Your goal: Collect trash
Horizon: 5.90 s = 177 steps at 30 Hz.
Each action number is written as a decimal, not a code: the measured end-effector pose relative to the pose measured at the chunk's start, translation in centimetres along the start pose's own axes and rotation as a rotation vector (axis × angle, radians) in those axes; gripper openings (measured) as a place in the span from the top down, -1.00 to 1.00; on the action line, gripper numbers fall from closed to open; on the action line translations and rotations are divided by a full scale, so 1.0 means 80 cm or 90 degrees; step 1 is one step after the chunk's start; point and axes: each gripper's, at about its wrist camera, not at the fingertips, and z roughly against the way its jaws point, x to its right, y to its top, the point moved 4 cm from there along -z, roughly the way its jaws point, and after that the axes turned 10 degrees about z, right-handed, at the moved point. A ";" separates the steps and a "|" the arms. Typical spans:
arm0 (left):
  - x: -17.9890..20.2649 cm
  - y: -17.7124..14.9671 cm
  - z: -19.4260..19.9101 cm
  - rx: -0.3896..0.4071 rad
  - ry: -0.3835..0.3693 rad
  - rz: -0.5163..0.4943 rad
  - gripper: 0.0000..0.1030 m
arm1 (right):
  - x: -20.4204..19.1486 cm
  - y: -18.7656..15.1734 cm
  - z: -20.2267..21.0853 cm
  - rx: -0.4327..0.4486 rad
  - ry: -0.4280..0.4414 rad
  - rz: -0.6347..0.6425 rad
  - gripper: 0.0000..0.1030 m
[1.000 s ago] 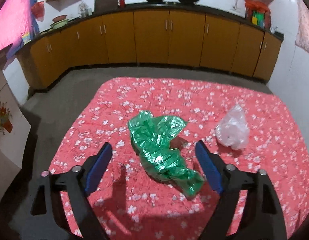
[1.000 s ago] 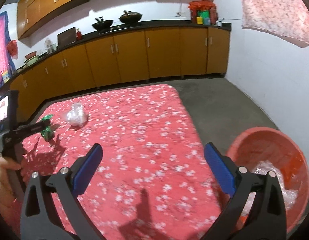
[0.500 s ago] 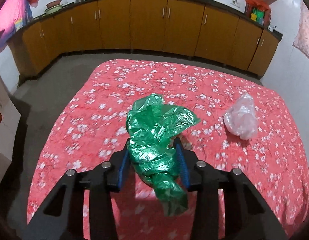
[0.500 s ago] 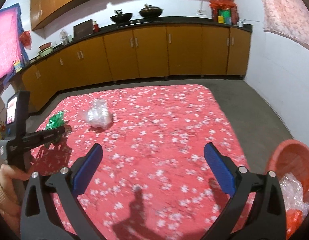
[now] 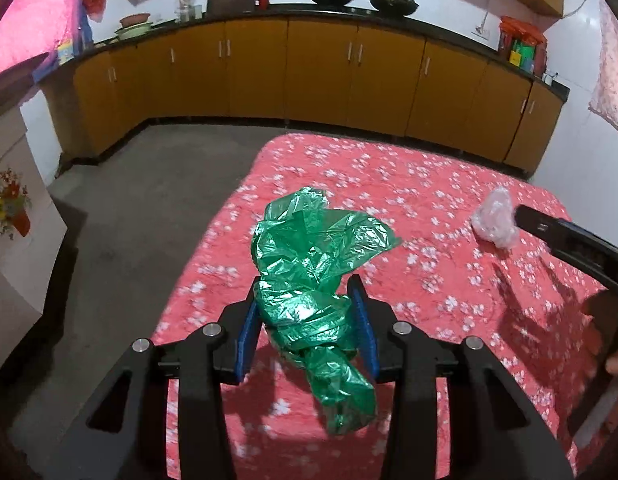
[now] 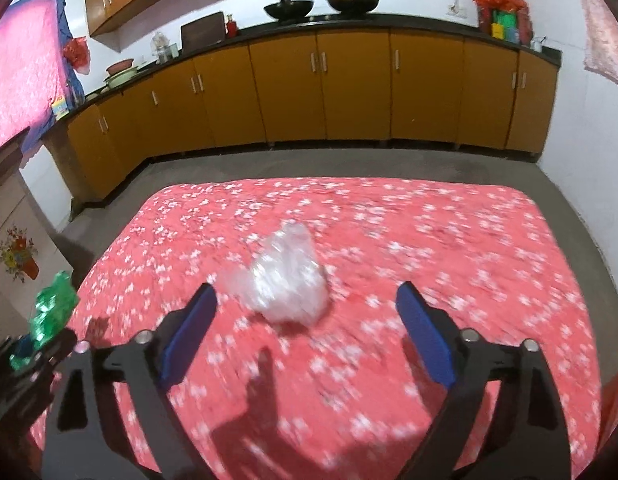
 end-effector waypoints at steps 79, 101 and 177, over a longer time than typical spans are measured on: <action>0.417 -0.216 0.215 -0.035 -0.420 -0.359 0.17 | 0.299 -0.289 0.438 0.047 -0.311 -0.232 0.30; 0.508 -0.248 0.176 -0.084 -0.448 -0.402 0.17 | 0.359 -0.300 0.420 0.041 -0.338 -0.273 0.30; 0.171 -0.202 0.318 0.195 -0.259 -0.199 -0.96 | 0.100 -0.309 0.530 0.152 -0.374 -0.148 -0.92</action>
